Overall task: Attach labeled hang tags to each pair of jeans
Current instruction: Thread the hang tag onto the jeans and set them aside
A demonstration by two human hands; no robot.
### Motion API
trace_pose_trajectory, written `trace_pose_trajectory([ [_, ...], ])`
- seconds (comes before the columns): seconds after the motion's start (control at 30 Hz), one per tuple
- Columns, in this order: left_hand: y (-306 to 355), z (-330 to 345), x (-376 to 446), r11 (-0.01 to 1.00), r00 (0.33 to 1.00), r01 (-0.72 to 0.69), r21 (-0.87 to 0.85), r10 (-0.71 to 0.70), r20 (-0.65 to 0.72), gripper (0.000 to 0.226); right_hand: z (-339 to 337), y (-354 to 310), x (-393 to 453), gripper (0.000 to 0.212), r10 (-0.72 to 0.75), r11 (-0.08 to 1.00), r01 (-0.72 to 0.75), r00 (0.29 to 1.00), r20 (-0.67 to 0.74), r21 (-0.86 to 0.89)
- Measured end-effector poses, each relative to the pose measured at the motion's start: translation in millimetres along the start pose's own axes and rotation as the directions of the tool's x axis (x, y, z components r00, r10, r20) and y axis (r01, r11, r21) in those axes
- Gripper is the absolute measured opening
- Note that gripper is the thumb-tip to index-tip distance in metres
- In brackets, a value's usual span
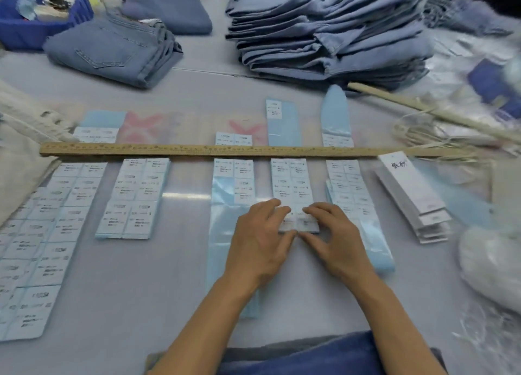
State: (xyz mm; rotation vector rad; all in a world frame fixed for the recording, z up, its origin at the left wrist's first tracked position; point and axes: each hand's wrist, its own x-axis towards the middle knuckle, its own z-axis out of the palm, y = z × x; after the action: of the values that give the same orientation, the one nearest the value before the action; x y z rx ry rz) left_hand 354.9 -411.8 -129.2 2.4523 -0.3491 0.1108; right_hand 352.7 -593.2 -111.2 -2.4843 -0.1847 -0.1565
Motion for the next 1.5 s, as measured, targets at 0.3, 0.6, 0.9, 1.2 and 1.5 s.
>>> trace_pose_trajectory([
  [0.3, -12, 22, -7, 0.976, 0.979, -0.137, 0.172, 0.159, -0.126, 0.037, -21, 18, 6, 0.032, 0.02, 0.999, -0.02, 1.0, 0.0, 0.032],
  [0.6, -11, 22, -6, 0.979, 0.983, -0.12, 0.165, 0.14, -0.119, 0.018, -17, 19, 8, 0.033, 0.023, 0.999, -0.02, 0.996, 0.081, -0.03],
  [0.9, -13, 21, -6, 0.983, 0.981, -0.121, 0.135, 0.139, -0.138, 0.013, -14, 17, 8, 0.02, 0.011, 0.999, -0.006, 0.992, 0.127, -0.036],
  [1.2, -15, 25, -4, 0.992, 0.978, -0.094, 0.084, 0.108, -0.177, 0.024, -12, 19, 7, 0.016, -0.016, 1.0, 0.018, 0.996, 0.092, -0.021],
  [1.5, -17, 26, -4, 0.992, 0.98, -0.095, 0.079, 0.107, -0.168, 0.025, 1, 8, 8, 0.021, -0.171, 0.98, 0.174, 0.984, 0.045, -0.099],
])
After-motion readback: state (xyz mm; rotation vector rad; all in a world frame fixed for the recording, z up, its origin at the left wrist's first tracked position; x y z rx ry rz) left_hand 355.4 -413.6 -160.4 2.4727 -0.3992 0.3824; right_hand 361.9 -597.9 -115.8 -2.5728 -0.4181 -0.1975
